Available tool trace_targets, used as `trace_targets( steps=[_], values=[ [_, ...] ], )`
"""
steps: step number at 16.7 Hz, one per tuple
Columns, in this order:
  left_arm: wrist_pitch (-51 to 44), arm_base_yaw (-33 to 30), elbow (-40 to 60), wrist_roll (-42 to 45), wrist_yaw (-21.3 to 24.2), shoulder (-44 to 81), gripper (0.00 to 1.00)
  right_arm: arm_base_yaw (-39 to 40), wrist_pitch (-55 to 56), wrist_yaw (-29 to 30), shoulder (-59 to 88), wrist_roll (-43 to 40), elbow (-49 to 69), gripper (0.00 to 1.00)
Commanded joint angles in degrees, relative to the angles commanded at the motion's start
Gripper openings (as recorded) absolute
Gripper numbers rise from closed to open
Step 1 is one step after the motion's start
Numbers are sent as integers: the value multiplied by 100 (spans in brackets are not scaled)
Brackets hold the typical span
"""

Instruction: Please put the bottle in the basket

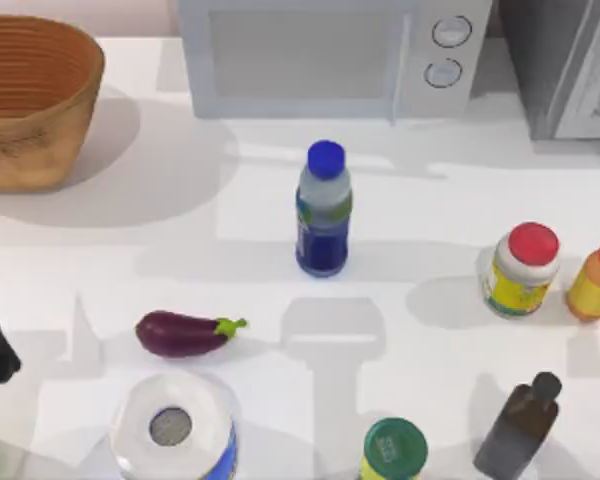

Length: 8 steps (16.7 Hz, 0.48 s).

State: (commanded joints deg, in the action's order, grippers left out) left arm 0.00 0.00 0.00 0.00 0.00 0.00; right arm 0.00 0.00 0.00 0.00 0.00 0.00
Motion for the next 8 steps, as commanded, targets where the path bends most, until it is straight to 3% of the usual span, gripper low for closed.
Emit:
trace_targets(
  steps=[4, 8],
  values=[
    [69, -31, 9, 25, 13, 166, 100, 0, 0, 0, 0, 0, 0, 100],
    [639, -250, 222, 97, 128, 1136, 100, 0, 0, 0, 0, 0, 0, 100]
  ],
)
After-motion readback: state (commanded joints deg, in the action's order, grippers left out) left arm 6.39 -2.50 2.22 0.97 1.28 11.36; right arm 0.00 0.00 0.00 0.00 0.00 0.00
